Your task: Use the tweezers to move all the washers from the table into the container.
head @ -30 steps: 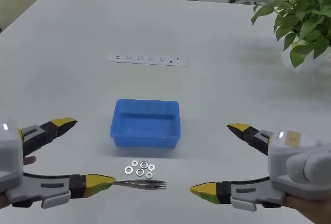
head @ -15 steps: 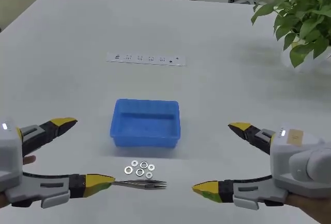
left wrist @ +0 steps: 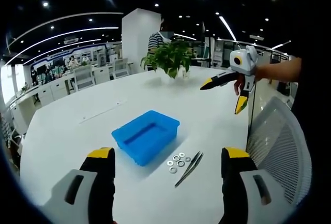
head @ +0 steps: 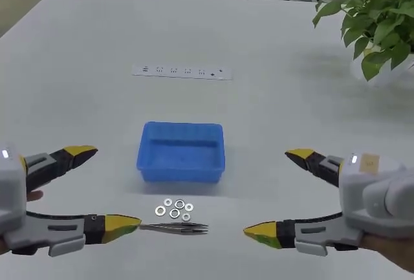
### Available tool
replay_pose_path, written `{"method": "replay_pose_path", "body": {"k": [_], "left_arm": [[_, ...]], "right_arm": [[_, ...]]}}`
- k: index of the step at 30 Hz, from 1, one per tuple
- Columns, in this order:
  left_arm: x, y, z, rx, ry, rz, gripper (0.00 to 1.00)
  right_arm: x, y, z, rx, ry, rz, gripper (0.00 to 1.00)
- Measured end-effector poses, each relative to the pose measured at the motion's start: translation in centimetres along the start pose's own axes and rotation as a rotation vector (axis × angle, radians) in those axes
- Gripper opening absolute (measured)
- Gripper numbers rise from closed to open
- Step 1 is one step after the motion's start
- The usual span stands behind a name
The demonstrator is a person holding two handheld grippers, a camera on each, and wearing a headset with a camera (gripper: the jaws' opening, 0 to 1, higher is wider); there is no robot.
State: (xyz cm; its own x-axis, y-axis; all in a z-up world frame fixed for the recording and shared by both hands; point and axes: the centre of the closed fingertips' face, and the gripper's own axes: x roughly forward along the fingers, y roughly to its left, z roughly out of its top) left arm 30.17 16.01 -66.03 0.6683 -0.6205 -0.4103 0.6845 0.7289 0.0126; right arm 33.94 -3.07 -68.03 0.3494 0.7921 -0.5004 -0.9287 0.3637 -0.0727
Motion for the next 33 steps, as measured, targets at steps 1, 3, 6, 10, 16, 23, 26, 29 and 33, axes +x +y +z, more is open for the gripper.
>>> {"method": "replay_pose_path", "body": {"k": [1, 3, 6, 10, 16, 23, 26, 29, 33], "left_arm": [[0.0, 0.0, 0.0, 0.007, 0.005, -0.006, 0.89], [0.0, 0.0, 0.0, 0.020, 0.010, -0.015, 0.89], [-0.1, 0.2, 0.1, 0.038, 0.023, -0.030, 0.87], [-0.1, 0.4, 0.1, 0.063, 0.042, -0.048, 0.83], [0.0, 0.2, -0.4, 0.095, 0.081, -0.094, 0.75], [0.7, -0.2, -1.4, 0.149, 0.143, -0.156, 0.63], [1.0, -0.1, -1.8, 0.168, 0.160, -0.167, 0.60], [1.3, -0.1, -2.2, 0.186, 0.179, -0.180, 0.57], [1.6, -0.2, -3.0, 0.216, 0.218, -0.204, 0.53]], "right_arm": [[0.0, 0.0, 0.1, -0.003, 0.001, 0.004, 0.92], [0.0, 0.0, 0.2, -0.011, 0.003, 0.012, 0.91], [0.1, 0.0, 0.4, -0.033, 0.006, 0.028, 0.89], [0.4, -0.1, 0.9, -0.058, 0.007, 0.053, 0.85], [1.1, 0.3, 1.2, -0.097, 0.025, 0.102, 0.80], [2.2, 1.0, 1.3, -0.151, 0.048, 0.172, 0.73], [2.7, 1.2, 1.1, -0.182, 0.063, 0.191, 0.69], [3.1, 1.6, 1.0, -0.211, 0.074, 0.218, 0.66], [4.0, 2.0, 0.9, -0.239, 0.089, 0.252, 0.60]]}}
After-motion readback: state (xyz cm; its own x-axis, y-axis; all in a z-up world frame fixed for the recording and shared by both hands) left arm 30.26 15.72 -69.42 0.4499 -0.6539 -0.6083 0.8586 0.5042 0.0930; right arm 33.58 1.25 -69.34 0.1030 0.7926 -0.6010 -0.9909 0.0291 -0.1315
